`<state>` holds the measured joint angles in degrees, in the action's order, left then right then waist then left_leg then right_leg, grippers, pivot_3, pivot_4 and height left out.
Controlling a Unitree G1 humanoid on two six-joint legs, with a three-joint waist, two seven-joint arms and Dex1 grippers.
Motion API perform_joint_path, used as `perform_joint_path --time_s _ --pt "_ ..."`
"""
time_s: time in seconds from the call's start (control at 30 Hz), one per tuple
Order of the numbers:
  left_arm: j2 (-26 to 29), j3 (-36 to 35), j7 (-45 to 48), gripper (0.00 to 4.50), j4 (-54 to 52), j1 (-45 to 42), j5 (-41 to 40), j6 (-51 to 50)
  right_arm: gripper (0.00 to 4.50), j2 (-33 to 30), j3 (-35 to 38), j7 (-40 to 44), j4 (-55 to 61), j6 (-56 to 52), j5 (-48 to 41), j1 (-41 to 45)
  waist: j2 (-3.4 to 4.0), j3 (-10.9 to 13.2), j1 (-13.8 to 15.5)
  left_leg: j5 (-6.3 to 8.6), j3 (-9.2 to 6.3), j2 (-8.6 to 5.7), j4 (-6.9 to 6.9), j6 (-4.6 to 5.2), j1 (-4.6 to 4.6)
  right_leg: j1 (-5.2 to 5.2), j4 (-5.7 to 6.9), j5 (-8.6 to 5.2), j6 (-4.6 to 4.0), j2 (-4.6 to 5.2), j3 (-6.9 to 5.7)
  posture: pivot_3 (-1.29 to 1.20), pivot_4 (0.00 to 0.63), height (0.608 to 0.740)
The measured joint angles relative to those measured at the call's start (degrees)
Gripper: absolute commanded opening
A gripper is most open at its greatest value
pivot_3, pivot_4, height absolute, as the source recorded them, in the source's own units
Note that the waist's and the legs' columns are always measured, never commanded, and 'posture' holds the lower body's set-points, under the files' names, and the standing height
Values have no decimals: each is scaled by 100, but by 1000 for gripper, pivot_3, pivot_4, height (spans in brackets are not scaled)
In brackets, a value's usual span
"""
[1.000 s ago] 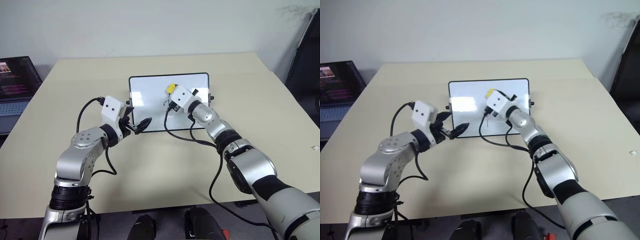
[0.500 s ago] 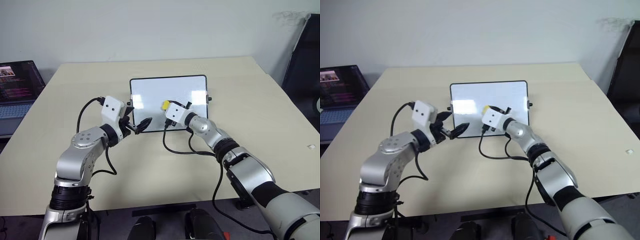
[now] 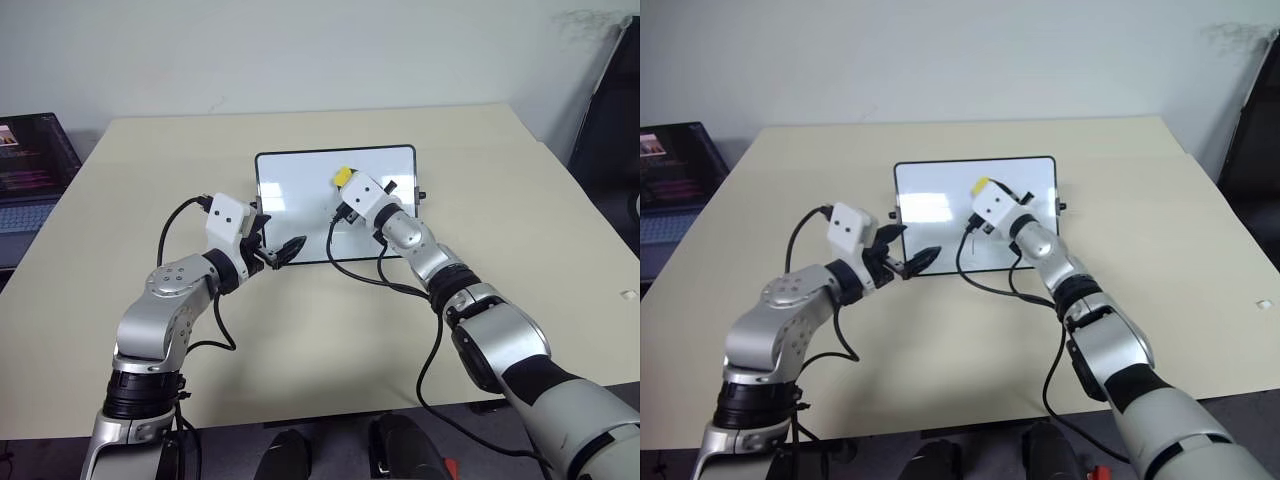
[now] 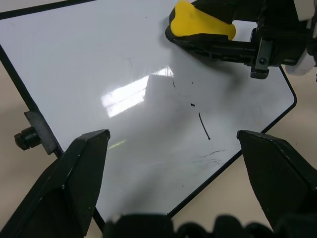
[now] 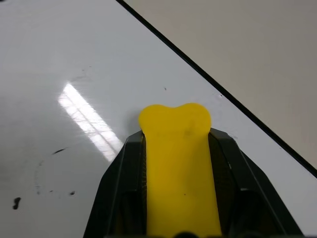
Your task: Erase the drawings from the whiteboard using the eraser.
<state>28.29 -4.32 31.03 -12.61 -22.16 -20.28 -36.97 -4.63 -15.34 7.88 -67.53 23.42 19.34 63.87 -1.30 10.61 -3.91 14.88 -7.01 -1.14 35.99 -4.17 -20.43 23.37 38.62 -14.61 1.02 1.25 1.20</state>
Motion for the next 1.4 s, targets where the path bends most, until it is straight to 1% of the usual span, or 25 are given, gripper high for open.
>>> perform_joint_path --time_s 0.1,0.23,0.37,0.5,0.57,0.63,0.67,0.7,0.8,0.93,1.0,1.03,1.1,1.17,1.23,1.33,1.4 --pt "2 0 1 4500 0 0 0 0 1309 73 -231 254 101 3 145 -205 0 0 -2 0 -1 -2 2 0 13 -13 0 -15 25 -7 -1 0 150 740" --pt "2 0 5 4500 0 0 0 0 1309 48 -514 343 162 45 345 -360 -2 -1 9 -3 0 -6 7 0 28 -25 10 -15 31 -7 2 0 150 740" --pt "3 0 45 4500 0 0 0 9 1309 35 -532 324 150 47 397 -412 -2 -1 27 -7 -2 -6 7 3 54 -45 24 -16 29 -8 2 0 150 740" --pt "3 -1 94 4500 25 0 4 20 1309 40 -281 487 153 96 97 -417 -1 0 32 -8 -2 -7 8 2 49 -43 22 -16 30 -8 2 0 150 740" --pt "3 -1 100 4500 43 -1 5 31 1309 53 -5 720 195 97 -238 -437 -1 1 42 -8 -2 -7 6 2 41 -36 17 -15 30 -8 1 0 150 740" --pt "5 -1 101 4500 96 -2 8 78 1309 86 394 1075 450 -6 -752 -528 -1 2 50 -8 -5 -5 6 2 9 -10 12 -15 29 -8 -3 0 150 740" --pt "5 -1 99 4500 137 -1 10 109 1309 116 574 1262 693 -100 -1029 -611 0 3 54 -7 -10 -3 6 1 -7 0 8 -13 26 -7 -7 0 150 740" --pt "5 -4 97 4500 159 -2 12 130 1309 142 711 1440 982 -224 -1269 -695 0 3 60 -7 -13 -3 6 1 -19 10 7 1 2 -6 -9 0 150 740" --pt "7 -28 97 4500 175 2 8 212 1309 140 965 1912 2027 -819 -1860 -1036 1 3 67 -1 -28 0 2 -6 -45 24 -10 1 0 3 -14 0 150 740" --pt "24 -269 89 4500 172 127 -27 256 1308 -53 1068 2513 4318 -2460 -2789 -2048 5 5 93 14 -44 50 -6 -23 -73 25 -62 -2 1 9 -26 0 150 740" --pt "34 -394 87 4500 167 227 -86 256 1308 -352 1065 2717 5370 -3320 -3134 -2529 7 7 124 18 -43 51 -5 -30 -88 32 -77 -3 4 8 -27 0 150 740" --pt "53 -474 97 4500 132 319 -130 259 1308 -623 1049 2865 6053 -3791 -3329 -2858 7 7 154 19 -45 51 -4 -30 -100 39 -81 -4 6 8 -29 0 150 740" --pt "95 -587 106 4500 124 488 -152 259 1308 -1006 1046 3004 6879 -4358 -3522 -3288 7 7 173 23 -44 51 -4 -29 -106 46 -84 -5 7 8 -29 0 150 740" --pt "202 -641 180 4500 81 712 -166 269 1308 -1468 961 3141 7591 -4613 -3551 -3786 7 7 185 30 -41 53 -4 -17 -105 47 -85 -6 7 5 -29 0 150 740" --pt "329 -654 272 4500 -16 960 -162 327 1308 -1910 889 3228 7992 -4631 -3382 -4237 7 7 195 31 -38 54 -2 -16 -103 46 -84 -7 8 3 -30 0 150 740" --pt "375 -662 349 4500 -74 1095 -162 424 1308 -2195 888 3235 8129 -4541 -3181 -4629 6 7 205 30 -23 60 5 -16 -100 45 -83 -22 35 -6 -35 0 150 740" --pt "380 -662 349 4500 -129 1105 -160 502 1308 -2309 887 3190 8139 -4314 -3019 -4791 6 7 206 29 -11 62 8 -16 -91 39 -81 -22 36 -9 -31 0 150 740"
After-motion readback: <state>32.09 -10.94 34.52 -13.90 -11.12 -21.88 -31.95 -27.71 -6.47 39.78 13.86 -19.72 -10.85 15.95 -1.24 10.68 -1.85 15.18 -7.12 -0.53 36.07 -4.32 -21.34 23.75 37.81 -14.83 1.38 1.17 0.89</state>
